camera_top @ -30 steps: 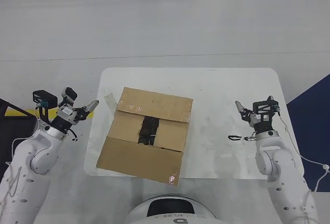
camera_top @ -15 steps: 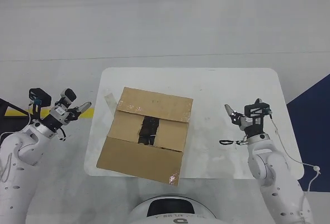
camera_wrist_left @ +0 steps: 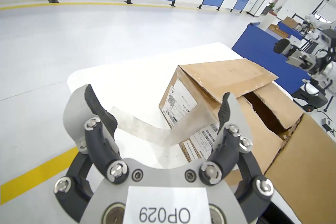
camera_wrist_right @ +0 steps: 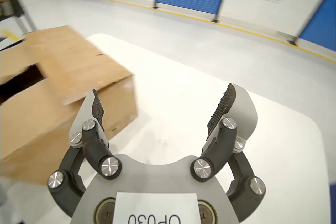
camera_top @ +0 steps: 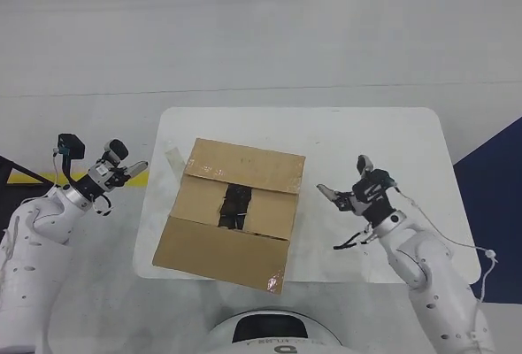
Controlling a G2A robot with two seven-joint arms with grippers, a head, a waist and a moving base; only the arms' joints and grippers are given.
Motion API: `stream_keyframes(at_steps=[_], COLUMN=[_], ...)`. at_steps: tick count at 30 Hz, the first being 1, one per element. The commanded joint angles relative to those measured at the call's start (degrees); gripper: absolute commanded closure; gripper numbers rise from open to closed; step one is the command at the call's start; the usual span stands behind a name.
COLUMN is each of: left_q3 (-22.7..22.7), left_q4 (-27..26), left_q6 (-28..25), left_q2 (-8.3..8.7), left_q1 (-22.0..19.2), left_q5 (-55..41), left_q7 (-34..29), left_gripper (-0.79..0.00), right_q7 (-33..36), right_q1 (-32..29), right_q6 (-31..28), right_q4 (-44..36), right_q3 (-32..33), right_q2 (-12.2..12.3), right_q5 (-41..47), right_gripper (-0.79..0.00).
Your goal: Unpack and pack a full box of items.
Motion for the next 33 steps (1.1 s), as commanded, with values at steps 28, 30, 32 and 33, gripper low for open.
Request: stream_keyframes(at_steps=[28,30,32,33], left_q3=[0.00,0.00,0.00,0.00], left_q4=[0.00,0.00,0.00,0.00], left_q6=[0.00,0.00,0.00,0.00], left_q2=[0.00,0.00,0.00,0.00], left_q1=[0.00,0.00,0.00,0.00], left_q5=[0.00,0.00,0.00,0.00], left_q7=[0.00,0.00,0.00,0.00], left_gripper=[-0.785,-0.785,-0.785,-0.785], right_q7=[20.06,27.60,35.77,39.12], right_q1=[28.86,35.64,42.49,44.74], right_q6=[28.69,28.84,28.96,28.00], right_q4=[12.79,19.25,26.26,29.55], right_q3=[-15.38,-17.40,-20.05,-21.82], right_q2=[-4.93,-5.93,-6.98,-7.52], right_q5=[-4.53,-0.85,0.93,2.00], right_gripper=[-0.785,-0.785,-0.785,-0.785])
